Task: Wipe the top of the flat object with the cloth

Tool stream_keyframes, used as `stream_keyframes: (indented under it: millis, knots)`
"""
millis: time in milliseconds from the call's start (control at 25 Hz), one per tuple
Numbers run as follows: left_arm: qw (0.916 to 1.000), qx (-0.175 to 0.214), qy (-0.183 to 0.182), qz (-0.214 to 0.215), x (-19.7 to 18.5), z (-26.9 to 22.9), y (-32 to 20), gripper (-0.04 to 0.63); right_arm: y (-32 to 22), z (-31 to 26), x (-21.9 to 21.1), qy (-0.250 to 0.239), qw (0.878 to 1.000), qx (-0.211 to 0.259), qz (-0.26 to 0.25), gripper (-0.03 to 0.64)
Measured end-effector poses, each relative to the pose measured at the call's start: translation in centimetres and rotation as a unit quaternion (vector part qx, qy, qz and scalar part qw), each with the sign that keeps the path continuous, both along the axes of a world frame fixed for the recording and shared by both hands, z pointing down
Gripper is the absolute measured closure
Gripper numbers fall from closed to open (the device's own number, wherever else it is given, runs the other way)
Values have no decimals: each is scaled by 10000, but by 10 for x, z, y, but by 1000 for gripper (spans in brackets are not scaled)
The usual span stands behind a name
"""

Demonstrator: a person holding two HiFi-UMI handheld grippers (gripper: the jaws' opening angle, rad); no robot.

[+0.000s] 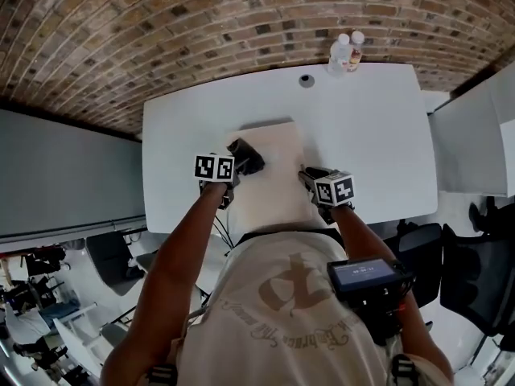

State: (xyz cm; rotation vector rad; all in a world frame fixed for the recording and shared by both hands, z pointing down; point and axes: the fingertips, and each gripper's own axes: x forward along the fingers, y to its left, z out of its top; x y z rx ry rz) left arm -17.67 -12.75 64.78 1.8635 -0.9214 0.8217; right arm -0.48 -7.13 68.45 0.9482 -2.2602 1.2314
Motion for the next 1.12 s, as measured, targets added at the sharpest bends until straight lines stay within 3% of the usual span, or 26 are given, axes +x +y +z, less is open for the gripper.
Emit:
stream_keyframes:
  millis: [280,600,760,960,1120]
  knots:
    - [9978,177,102,-628,-51,-2,16,491,-1,0,3,210,9997,43,150,482]
    - [9952,265,310,-887,-79,-12,40,491,-1,-2,3,431,9986,-88,294,482]
    - [9927,445,686,-883,-64,-29,47,491,0,-2,3,423,9984,-113,361,482]
    - [9898,403,1196,-653,-17,-43,61,491,-1,-3,3,105,9986,-418,317,482]
    - [9905,261,1263,-475,25,-38,69,491,-10,-9,7,-142,9980,-576,214,482]
